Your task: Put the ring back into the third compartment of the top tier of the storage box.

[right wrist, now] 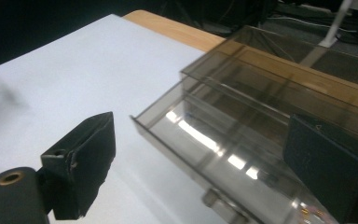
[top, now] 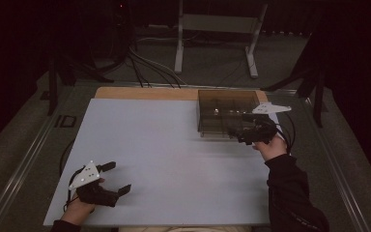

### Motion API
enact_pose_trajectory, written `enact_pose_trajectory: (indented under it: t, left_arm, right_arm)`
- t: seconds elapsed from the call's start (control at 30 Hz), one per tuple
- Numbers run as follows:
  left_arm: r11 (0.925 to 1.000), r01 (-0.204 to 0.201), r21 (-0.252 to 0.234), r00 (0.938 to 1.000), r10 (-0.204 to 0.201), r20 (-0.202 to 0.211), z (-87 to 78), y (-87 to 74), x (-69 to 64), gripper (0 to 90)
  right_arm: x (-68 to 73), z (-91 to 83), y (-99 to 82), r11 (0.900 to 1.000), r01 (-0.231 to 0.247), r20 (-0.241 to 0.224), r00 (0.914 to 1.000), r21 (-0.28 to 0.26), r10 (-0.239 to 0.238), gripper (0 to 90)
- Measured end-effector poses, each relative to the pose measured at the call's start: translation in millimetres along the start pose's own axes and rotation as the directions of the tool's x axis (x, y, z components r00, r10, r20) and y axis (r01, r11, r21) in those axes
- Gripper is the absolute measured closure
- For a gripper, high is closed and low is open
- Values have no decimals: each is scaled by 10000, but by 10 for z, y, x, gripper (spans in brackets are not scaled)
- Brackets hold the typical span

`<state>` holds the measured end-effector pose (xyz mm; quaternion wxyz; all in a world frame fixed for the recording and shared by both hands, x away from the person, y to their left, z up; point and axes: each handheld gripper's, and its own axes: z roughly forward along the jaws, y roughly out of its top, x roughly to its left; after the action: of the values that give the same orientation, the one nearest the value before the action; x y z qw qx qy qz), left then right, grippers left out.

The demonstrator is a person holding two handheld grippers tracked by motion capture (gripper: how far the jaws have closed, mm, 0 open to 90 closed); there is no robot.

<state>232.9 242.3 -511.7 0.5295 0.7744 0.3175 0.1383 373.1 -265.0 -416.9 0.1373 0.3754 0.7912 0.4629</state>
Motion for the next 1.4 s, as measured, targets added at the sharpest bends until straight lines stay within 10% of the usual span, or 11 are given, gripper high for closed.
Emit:
enact_pose_trajectory:
  t: [0.73,1.07,1.4]
  left_arm:
    - [10000,-14,17,10000,14,-2,0,0,0,0]
    - [10000,-20,29,10000,20,-15,5,0,-4,0]
    - [10000,-40,71,10000,41,-20,12,1,-4,0]
  right_arm:
    - [512,261,-151,9921,1230,-1552,9809,253,-1176,93]
    - [648,371,-437,9807,1840,-2319,9588,655,-1644,86]
    - [670,394,-818,9770,1901,-2323,9588,965,-1636,85]
